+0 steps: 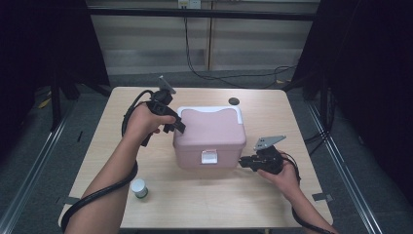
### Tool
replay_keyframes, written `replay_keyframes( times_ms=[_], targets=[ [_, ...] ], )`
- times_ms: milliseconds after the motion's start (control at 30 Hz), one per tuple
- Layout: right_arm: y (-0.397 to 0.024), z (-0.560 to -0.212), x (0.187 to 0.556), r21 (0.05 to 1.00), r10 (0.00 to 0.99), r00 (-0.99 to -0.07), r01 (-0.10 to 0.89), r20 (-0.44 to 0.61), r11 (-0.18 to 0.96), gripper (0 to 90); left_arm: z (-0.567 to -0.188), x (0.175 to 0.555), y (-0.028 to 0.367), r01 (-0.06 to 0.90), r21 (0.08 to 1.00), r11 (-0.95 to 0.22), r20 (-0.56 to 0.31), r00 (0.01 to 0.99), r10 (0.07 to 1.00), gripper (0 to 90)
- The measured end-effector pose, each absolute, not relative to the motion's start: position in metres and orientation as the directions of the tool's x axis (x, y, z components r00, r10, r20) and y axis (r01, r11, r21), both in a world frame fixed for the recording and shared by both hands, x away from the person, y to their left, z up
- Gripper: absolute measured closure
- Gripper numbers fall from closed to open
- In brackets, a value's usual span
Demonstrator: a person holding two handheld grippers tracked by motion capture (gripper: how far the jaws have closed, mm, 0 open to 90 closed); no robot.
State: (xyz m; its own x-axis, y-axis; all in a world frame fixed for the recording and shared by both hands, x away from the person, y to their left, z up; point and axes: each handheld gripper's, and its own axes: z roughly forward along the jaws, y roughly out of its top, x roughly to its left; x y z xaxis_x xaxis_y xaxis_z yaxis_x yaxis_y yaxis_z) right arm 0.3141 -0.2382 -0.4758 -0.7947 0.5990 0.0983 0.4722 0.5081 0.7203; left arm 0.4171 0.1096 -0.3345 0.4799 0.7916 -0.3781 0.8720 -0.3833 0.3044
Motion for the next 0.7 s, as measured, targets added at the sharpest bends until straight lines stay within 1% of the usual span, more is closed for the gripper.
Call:
replay_keyframes(
  times_ms=[300, 367, 467, 500, 567, 600, 667, 700],
  targets=[
    [-0.225, -0.48, 0.32, 0.712, 0.574, -0.811, 0.471, 0.116, 0.522, 78.9, -0.334, 0.416, 0.123, 0.877, 0.303, -0.373, -0.364, 0.468, 0.805, 56.7],
    [-0.219, -0.48, 0.319, 0.712, 0.556, -0.824, 0.456, 0.11, 0.534, 79.8, -0.334, 0.416, 0.126, 0.879, 0.3, -0.372, -0.373, 0.467, 0.802, 57.1],
    [-0.208, -0.481, 0.319, 0.721, 0.528, -0.839, 0.445, 0.129, 0.531, 79.9, -0.335, 0.416, 0.129, 0.878, 0.312, -0.363, -0.381, 0.466, 0.798, 57.3],
    [-0.203, -0.48, 0.318, 0.714, 0.524, -0.846, 0.428, 0.1, 0.554, 79.9, -0.335, 0.415, 0.13, 0.874, 0.321, -0.365, -0.379, 0.471, 0.796, 57.3],
    [-0.199, -0.48, 0.318, 0.712, 0.51, -0.853, 0.425, 0.108, 0.559, 79.9, -0.335, 0.415, 0.131, 0.871, 0.329, -0.366, -0.376, 0.476, 0.795, 57.1],
    [-0.193, -0.477, 0.317, 0.7, 0.5, -0.861, 0.413, 0.092, 0.583, 80.5, -0.336, 0.414, 0.135, 0.868, 0.341, -0.361, -0.369, 0.477, 0.798, 55.8],
    [-0.194, -0.473, 0.316, 0.704, 0.486, -0.869, 0.402, 0.092, 0.585, 80.9, -0.336, 0.414, 0.141, 0.868, 0.356, -0.346, -0.363, 0.47, 0.804, 53.3],
    [-0.196, -0.47, 0.316, 0.703, 0.5, -0.863, 0.403, 0.077, 0.586, 81.0, -0.336, 0.414, 0.144, 0.871, 0.358, -0.336, -0.365, 0.462, 0.809, 51.8]
  ],
)
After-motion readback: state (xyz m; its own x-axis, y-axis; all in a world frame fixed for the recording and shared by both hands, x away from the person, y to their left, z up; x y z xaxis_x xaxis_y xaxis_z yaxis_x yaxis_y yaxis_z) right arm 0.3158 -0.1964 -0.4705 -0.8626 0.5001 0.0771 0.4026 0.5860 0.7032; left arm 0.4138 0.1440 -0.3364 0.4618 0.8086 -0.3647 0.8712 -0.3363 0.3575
